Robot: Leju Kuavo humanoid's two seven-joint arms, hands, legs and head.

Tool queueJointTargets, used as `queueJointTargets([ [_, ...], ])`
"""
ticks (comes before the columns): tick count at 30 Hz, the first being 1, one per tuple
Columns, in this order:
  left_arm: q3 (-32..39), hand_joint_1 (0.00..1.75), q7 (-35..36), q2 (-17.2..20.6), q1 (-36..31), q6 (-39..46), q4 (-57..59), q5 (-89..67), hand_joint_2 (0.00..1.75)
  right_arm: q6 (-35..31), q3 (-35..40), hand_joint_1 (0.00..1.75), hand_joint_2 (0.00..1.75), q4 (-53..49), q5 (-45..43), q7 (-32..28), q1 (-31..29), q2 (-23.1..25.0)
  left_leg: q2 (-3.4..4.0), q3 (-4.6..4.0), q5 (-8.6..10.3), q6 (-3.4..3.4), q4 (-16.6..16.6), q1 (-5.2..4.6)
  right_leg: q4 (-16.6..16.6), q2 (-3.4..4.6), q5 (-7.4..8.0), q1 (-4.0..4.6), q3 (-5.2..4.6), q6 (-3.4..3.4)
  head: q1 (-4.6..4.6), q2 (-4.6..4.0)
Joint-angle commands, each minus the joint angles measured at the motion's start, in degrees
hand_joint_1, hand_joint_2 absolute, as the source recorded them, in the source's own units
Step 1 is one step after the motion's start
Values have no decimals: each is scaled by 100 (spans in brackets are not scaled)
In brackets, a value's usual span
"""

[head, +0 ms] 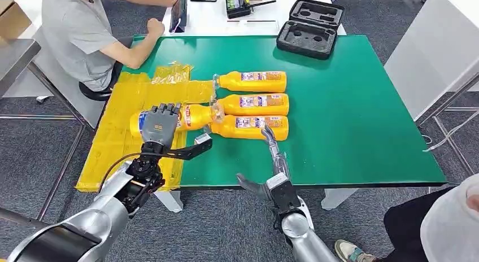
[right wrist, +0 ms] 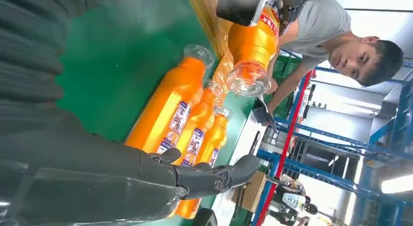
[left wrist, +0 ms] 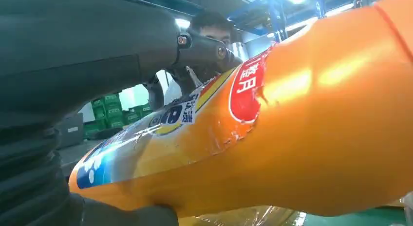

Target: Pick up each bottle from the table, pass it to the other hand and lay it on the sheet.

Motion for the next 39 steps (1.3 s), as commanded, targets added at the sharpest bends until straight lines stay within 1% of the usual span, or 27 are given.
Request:
queueJointTargets([
  [1, -316, 175, 88, 98, -393, 19, 398, -2, 175, -23, -56, 0, 175, 47, -30, 15, -85, -41, 1, -3, 0, -4, 3, 4, 0, 0, 1, 4, -2, -4, 0, 0],
  [9, -311, 175, 58, 14, -568, -189, 496, -8, 175, -21, -175, 0, 175, -27, -27, 15, 14, -73, -6, -3, -1, -6, 8, 8, 1, -7, -1, 8, 3, -7, 0, 0],
  [12, -493, 175, 168, 53, -622, -295, 537, -8, 175, -18, -195, 0, 175, -16, -26, 15, 17, -67, -3, -2, -1, -6, 6, 7, 0, -5, 0, 7, 3, -7, 0, 0],
  [17, -715, 175, 265, 168, -738, -799, 697, -8, 175, 43, -240, 0, 175, 17, -107, 15, 24, -3, 0, -2, -2, -8, 8, 9, 0, -2, 1, 9, 3, -8, 0, 0],
  [23, -576, 175, 278, 329, -757, -1055, 795, 20, 175, 67, -257, 0, 175, 81, -162, 15, 51, 66, 12, 2, -4, -8, 5, 8, 1, 10, 1, 8, 2, -8, 0, 0],
  [27, -464, 168, 367, 411, -761, -1034, 762, 37, 175, 65, -274, 0, 175, 116, -173, 15, 75, 77, 7, -1, -2, -6, 3, 5, 2, 5, 1, 6, -1, -6, 0, 0],
  [28, -408, 162, 387, 425, -753, -996, 741, 67, 175, 63, -282, 0, 175, 127, -171, 15, 75, 78, 10, 2, -4, -9, 7, 11, 0, 8, 1, 12, 4, -10, 0, 0],
  [29, -374, 169, 386, 431, -743, -966, 724, 86, 175, 60, -286, 0, 175, 131, -168, 15, 74, 80, 6, -1, -3, -7, 7, 8, 2, 5, 1, 9, 0, -8, 0, 0],
  [30, -374, 169, 386, 431, -743, -966, 724, 86, 175, 60, -286, 0, 175, 131, -168, 15, 74, 80, 8, -1, -2, -7, 4, 8, 0, 7, 2, 9, 1, -7, 0, 0],
  [31, -367, 162, 391, 450, -733, -937, 712, 78, 175, 57, -292, 0, 175, 133, -167, 15, 76, 78, 7, -2, -1, -5, 3, 5, 1, 6, 2, 5, -1, -5, 0, 0],
  [32, -346, 169, 362, 457, -727, -900, 689, 78, 175, 61, -298, 0, 175, 137, -168, 15, 74, 79, 9, 0, -4, -8, 8, 10, 1, 7, 2, 11, 2, -9, 0, 0],
  [35, -290, 169, 342, 466, -743, -909, 661, 47, 175, 54, -309, 0, 175, 145, -159, 15, 64, 83, 8, -1, -3, -8, 8, 10, 1, 6, 2, 10, 2, -8, 0, 0],
  [37, -294, 164, 355, 473, -749, -903, 647, 17, 175, 51, -317, 0, 175, 152, -161, 15, 58, 89, 5, -3, -2, -6, 5, 7, 1, 4, 1, 6, -1, -6, 0, 0],
  [38, -283, 169, 359, 472, -751, -920, 640, -4, 175, 56, -318, 0, 175, 155, -160, 15, 57, 93, 5, -2, -4, -8, 9, 11, 1, 3, 1, 11, 3, -9, 0, 0],
  [39, -271, 166, 365, 472, -749, -905, 626, -6, 175, 55, -317, 0, 175, 160, -157, 15, 55, 94, 4, -2, -2, -7, 6, 9, 1, 2, 1, 8, 1, -8, 0, 0],
])
